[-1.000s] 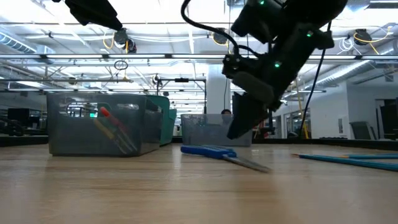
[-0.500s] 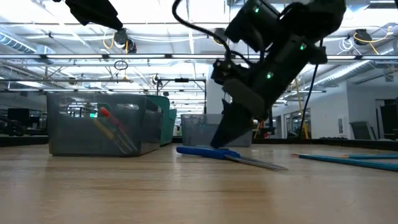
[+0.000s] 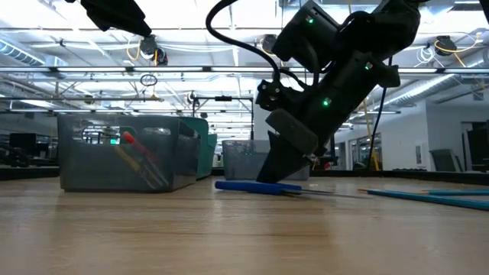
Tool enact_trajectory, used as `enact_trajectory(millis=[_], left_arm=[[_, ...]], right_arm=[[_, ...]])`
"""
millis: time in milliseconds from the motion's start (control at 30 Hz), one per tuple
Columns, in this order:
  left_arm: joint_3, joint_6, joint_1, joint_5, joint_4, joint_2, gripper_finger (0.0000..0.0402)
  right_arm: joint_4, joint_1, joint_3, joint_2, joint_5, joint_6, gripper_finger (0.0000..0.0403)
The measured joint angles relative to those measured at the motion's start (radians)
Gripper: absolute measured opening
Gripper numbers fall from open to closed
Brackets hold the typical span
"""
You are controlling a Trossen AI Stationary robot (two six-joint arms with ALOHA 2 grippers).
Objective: Pick & Place Paint Supplies
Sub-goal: Put the blue scissors into the bottom black bin
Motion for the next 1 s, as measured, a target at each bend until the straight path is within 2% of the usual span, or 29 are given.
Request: enact_trajectory(millis=[300,567,867,933,1000], left_arm=[[0.000,-0.027,0.000,0.000,0.034,0.000,0.0175],[0.000,-0.088,0.004,-0.002,0.037,0.002,0.0175],[0.000,-0.103,0.051,-0.001,0.059,0.003,0.0175],[0.000,-0.114,0.067,0.000,0.085,0.003,0.0175],[0.000,-0.143,0.086,-0.001,0.122,0.003,0.0175]], right_arm=[[0.008,-0.001,0.000,0.002,0.005,-0.030,0.0013],[0.080,-0.002,-0.006,-0.027,0.003,-0.095,0.0008],[0.170,0.011,-0.005,-0.211,0.009,-0.174,0.0007],[0.239,0.018,-0.002,-0.237,0.024,-0.225,0.0007],[0.283,0.034,-0.002,-0.254,0.087,-0.301,0.0005]])
